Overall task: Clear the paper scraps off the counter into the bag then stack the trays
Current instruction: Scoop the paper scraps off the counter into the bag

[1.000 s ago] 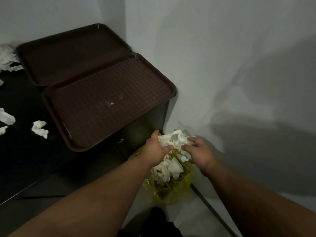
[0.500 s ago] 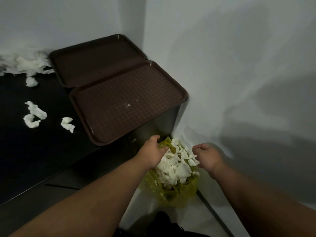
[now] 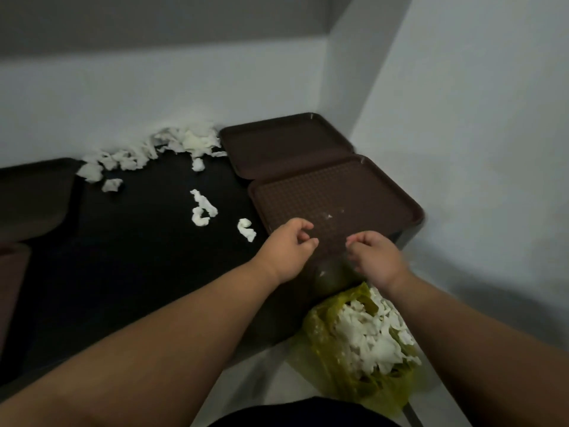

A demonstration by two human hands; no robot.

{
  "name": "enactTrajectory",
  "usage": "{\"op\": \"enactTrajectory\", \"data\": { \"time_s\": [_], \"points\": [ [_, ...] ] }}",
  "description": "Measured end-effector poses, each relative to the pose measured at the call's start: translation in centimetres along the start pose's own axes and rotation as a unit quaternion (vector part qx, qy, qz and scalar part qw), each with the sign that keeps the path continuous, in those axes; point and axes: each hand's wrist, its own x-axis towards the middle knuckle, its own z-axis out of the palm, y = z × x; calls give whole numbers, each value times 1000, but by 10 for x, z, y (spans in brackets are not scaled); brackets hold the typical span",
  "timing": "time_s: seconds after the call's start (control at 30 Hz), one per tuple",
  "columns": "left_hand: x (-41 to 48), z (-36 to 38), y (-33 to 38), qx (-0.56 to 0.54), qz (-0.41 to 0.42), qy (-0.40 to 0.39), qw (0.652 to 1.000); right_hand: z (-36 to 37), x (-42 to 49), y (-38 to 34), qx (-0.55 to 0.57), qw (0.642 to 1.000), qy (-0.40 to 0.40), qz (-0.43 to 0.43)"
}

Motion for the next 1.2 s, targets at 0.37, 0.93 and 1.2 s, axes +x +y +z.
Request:
{"op": "enactTrajectory", "data": {
  "time_s": [0.37,0.93,1.2],
  "points": [
    [-59,-167,-126,32,-137,154,978,160,-16,-65,-85,990,-103,-54],
    [-28,-236,-229,140,-313,191,920,301,65,-102,-233,958,-117,-118],
    [66,-278,-252,267,-377,164,871,366,139,-133,-350,912,-74,-200]
  ]
}}
